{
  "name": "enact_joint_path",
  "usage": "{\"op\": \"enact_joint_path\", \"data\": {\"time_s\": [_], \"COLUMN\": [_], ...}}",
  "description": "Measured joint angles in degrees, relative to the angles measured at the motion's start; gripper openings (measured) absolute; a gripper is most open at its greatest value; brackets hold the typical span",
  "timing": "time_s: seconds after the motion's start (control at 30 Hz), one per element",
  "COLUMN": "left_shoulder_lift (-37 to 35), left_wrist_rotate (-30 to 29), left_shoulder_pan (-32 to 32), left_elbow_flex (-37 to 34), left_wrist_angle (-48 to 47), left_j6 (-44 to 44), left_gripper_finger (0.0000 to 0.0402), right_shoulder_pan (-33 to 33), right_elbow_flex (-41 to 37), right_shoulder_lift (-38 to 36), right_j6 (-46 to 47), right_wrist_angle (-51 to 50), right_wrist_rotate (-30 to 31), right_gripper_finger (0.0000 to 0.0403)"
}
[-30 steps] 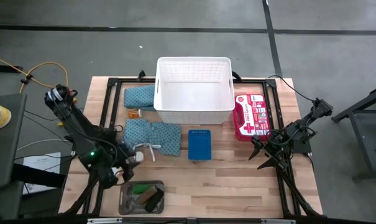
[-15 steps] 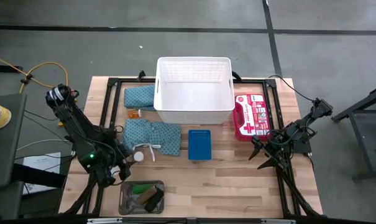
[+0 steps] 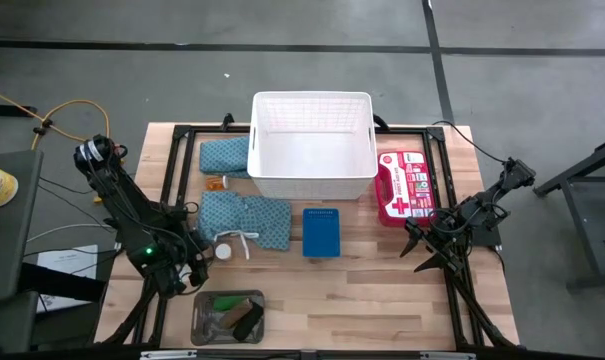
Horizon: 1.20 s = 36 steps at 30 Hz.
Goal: Pick & place medical supplies in basket/bin
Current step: Put the middle orange pill bottle into the blue bin
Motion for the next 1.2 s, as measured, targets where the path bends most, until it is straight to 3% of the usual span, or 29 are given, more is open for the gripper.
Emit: {"op": "enact_joint_path", "data": {"time_s": [0.77, 1.2], "left_shoulder_lift": [0.02, 0.02], "left_wrist_rotate": [-0.04, 0.39], "left_shoulder_pan": [4.15, 7.84], "left_elbow_flex": [-3.13, -4.30], "left_wrist_angle": [8.35, 12.66], "left_j6": [16.60, 21.19], "left_gripper_finger": [0.0224, 0.0224], "right_shoulder_pan": [-0.02, 0.00], "right_elbow_flex": [0.01, 0.00], "right_shoulder_lift": [0.00, -0.01], "right_j6": [0.00, 0.00], "right_wrist_angle": [0.00, 0.00], "right_wrist_rotate": [0.01, -0.01], "right_gripper_finger": [0.0226, 0.0226]}}
